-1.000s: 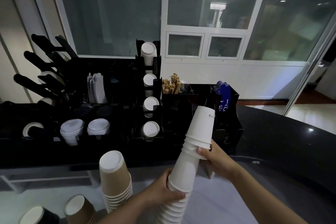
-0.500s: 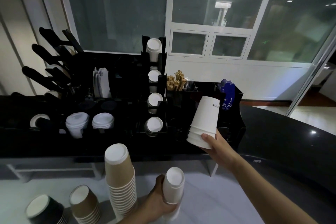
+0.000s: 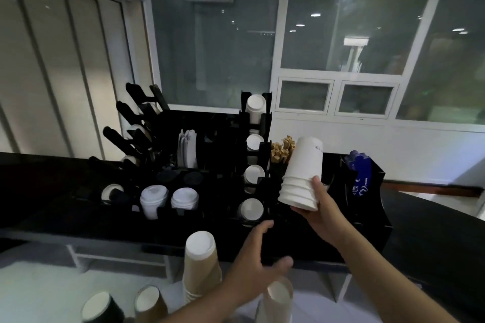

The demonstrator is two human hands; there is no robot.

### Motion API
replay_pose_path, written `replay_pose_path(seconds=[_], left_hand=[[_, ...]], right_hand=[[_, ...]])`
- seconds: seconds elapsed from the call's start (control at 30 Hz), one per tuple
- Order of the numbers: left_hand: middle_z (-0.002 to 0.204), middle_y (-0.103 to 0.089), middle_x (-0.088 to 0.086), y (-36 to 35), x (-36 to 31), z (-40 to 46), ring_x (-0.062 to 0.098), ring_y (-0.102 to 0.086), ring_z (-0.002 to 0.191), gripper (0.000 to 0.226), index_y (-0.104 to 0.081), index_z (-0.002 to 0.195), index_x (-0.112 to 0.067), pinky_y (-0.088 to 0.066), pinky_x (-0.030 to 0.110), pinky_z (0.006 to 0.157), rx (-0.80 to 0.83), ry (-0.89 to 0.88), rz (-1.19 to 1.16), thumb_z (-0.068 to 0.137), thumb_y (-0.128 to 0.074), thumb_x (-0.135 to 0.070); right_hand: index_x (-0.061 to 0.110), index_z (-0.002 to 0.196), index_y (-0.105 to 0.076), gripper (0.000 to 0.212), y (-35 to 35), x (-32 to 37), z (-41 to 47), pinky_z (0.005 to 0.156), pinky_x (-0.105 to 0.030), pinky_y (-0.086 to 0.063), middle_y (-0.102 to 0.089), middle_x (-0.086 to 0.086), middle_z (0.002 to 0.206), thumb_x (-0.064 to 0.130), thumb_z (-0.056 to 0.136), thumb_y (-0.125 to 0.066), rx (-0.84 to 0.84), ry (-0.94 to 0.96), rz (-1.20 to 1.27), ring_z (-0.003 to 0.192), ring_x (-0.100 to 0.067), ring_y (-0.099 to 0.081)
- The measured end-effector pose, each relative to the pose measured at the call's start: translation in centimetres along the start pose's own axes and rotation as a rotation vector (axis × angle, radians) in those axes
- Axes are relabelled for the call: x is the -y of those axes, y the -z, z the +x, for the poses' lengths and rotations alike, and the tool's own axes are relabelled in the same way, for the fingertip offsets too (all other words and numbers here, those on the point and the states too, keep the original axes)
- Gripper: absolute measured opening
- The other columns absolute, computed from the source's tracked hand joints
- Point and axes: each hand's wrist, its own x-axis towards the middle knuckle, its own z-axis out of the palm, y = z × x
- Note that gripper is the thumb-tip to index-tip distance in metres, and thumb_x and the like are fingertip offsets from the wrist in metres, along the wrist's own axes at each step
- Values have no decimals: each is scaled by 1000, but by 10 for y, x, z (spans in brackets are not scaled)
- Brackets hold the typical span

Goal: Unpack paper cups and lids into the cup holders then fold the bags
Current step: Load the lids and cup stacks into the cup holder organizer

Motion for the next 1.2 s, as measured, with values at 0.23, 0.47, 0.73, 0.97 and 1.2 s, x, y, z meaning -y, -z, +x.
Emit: replay_pose_path(seconds=[0.23, 0.47, 0.73, 0.97, 1.2], left_hand=[[114, -62, -15, 81, -69, 68, -2, -59, 105, 21, -66, 114, -24, -46, 14, 91, -309, -188, 202, 94, -63, -29], [108, -74, 0, 146, -62, 113, 17, -67, 102, 27, -68, 126, -20, -54, 35, 86, -308, -175, 657, 102, -56, -25], [115, -69, -1, 152, -46, 114, 20, -62, 106, 39, -69, 119, -23, -55, 39, 84, -17, -282, 885, 92, -41, -26], [91, -65, -6, 161, -36, 120, 14, -59, 88, 40, -68, 115, -30, -54, 37, 75, 45, -284, 848, 91, -36, -34], [100, -69, -3, 161, -38, 120, 17, -62, 95, 43, -68, 115, -26, -56, 38, 79, 47, -250, 823, 90, -35, -35]], right_hand=[[9, 138, -48, 65, -50, 45, 57, 79, -36, -58, -70, -12, 121, 34, 83, -72, -25, 170, -60, 108, -28, -70], [23, 136, -45, 74, -86, 79, 109, 86, -26, -56, -65, 2, 124, 35, 76, -85, -134, 471, -444, 112, -9, -64], [28, 132, -37, 84, -93, 65, 153, 90, -39, -50, -57, 6, 124, 35, 67, -90, -266, 397, -902, 115, -20, -57], [32, 152, -17, 112, -87, 50, 169, 105, -53, -46, -46, -3, 148, 59, 66, -82, -312, 290, -1156, 133, -29, -49], [31, 137, -54, 52, -81, 46, 175, 103, -48, -42, -45, 2, 148, 48, 89, -67, -217, 538, -1610, 128, -28, -51]])
